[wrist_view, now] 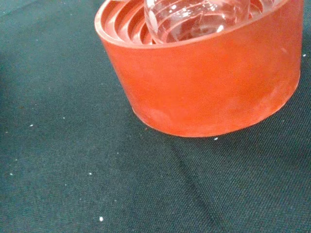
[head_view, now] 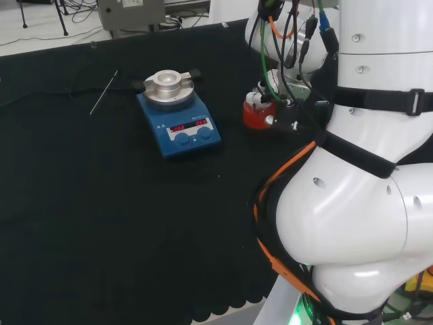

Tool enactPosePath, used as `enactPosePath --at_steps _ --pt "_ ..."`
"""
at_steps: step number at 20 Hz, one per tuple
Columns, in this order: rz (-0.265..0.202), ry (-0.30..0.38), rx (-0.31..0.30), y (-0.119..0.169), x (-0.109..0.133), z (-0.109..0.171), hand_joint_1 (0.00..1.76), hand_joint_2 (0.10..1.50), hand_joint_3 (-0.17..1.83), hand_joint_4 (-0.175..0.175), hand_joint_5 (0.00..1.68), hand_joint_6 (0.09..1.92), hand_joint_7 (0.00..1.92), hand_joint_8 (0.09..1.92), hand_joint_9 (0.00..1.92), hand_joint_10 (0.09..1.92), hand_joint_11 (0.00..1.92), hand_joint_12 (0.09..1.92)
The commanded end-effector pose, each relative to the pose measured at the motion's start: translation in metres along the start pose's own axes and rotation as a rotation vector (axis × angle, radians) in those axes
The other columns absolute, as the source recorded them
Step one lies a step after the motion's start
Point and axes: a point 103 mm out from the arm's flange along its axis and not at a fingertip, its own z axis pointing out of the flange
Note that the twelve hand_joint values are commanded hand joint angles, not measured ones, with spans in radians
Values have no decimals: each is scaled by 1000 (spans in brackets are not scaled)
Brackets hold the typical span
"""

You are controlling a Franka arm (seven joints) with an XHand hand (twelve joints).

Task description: Pick up the round-bottom flask.

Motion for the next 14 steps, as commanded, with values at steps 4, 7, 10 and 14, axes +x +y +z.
enactPosePath --at_steps 4,7,10,14 --pt "18 24 -35 -1 0 -1 969 1129 -117 100 948 919 394 656 539 664 152 1339" --pt "19 24 -53 -1 0 -3 1022 1130 -89 167 1010 954 429 658 569 659 189 1334" --pt "23 24 -66 -1 -2 -6 1041 1133 -115 173 1045 923 463 640 600 635 217 1319" --pt "20 30 -81 -2 -2 -12 1066 1153 -171 127 1070 905 501 618 637 608 254 1303"
